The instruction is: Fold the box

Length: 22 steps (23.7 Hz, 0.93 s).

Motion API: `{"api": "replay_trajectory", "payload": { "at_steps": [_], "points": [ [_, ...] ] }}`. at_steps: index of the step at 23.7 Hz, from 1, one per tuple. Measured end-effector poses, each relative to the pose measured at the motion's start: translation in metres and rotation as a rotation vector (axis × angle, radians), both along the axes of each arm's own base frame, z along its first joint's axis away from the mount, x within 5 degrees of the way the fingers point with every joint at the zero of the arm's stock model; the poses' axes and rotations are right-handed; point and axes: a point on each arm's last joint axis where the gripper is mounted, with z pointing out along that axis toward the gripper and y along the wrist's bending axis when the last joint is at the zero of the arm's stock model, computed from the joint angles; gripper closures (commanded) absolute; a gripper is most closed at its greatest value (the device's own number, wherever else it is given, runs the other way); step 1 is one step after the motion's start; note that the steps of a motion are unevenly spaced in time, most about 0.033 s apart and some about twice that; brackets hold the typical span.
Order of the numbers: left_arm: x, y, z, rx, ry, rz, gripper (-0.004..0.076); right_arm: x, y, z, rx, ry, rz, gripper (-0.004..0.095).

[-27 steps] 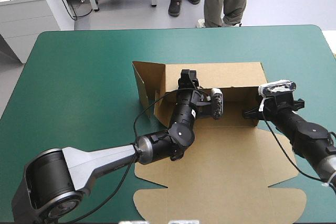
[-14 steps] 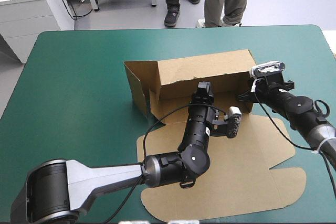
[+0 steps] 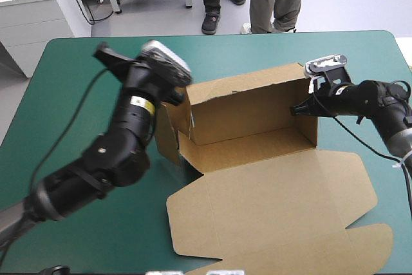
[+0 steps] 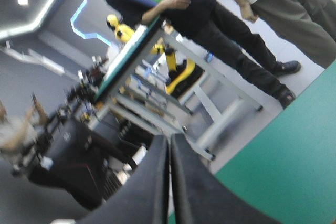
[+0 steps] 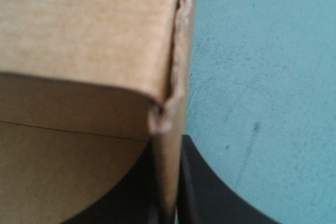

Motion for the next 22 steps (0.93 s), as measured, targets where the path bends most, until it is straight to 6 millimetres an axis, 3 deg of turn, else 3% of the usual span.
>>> {"api": "replay_trajectory", "payload": {
  "at_steps": [2,6,8,12,17,22],
  "points": [
    [0.006,0.035,0.008,-0.137,0.069,0.07,0.0732,-0.001,0.002,0.012,0.01,0.024,0.003,0.0906],
    [0.015,0.088,0.011,-0.341,0.169,0.198,0.0732,0.001,0.004,0.023,0.026,0.091,0.011,0.0907],
    [0.03,0.127,-0.001,-0.468,0.307,0.311,0.0732,0.013,0.006,0.023,0.033,0.18,0.021,0.0907],
    [0.052,0.17,-0.031,-0.619,0.549,0.385,0.0732,0.033,0.012,0.009,0.047,0.298,0.01,0.0906],
    [0.068,0.208,-0.058,-0.781,0.765,0.37,0.0732,0.053,0.03,-0.014,0.025,0.376,0.002,0.0907],
    [0.076,0.216,-0.072,-0.827,0.872,0.335,0.0732,0.07,0.034,-0.02,0.026,0.417,-0.016,0.0907]
  ]
}}
